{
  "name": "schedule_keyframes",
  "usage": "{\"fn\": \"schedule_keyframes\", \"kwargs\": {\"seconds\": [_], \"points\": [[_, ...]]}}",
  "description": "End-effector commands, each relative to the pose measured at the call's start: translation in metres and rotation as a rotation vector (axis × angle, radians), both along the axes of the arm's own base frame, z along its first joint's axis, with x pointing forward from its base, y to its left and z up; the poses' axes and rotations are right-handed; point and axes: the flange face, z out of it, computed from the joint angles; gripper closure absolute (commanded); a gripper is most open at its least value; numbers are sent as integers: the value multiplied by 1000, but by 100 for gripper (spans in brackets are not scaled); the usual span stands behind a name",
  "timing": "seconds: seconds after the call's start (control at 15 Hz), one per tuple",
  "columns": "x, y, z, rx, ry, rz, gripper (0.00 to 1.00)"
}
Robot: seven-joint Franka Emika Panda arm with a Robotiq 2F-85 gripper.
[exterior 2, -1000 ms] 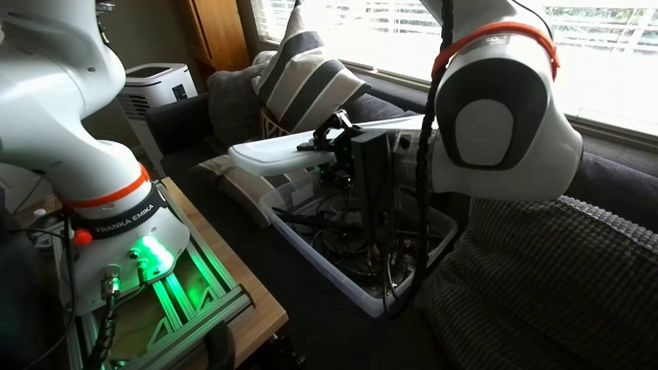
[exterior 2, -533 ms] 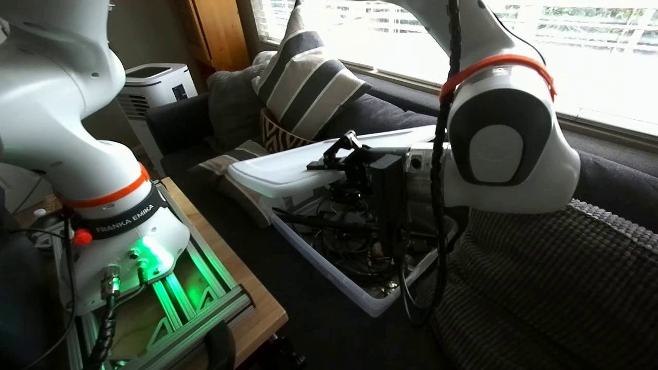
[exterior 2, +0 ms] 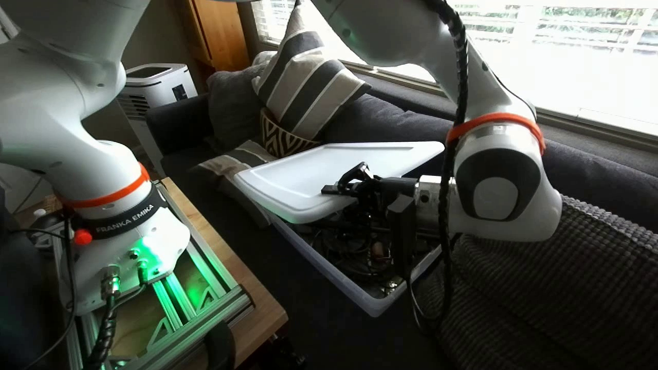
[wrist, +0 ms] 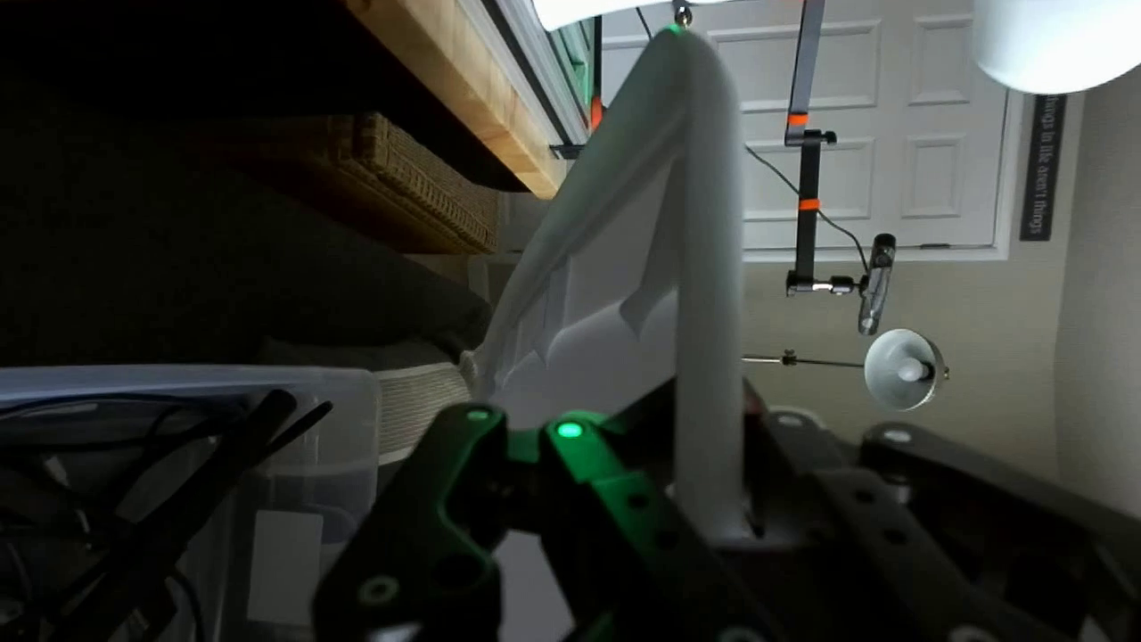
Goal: Use the white lid to close the clear plastic box
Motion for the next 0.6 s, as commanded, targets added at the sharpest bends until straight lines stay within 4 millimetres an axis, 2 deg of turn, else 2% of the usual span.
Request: {"fn": "schedule_keyframes", "kwargs": {"seconds": [0.0,0.27,0.53], "points": [[9,-9,-33,53,-38,-40,98],[6,-27,-61,49,-22,-71,98],[13,-47,-65,8,-30,-70,98]]}}
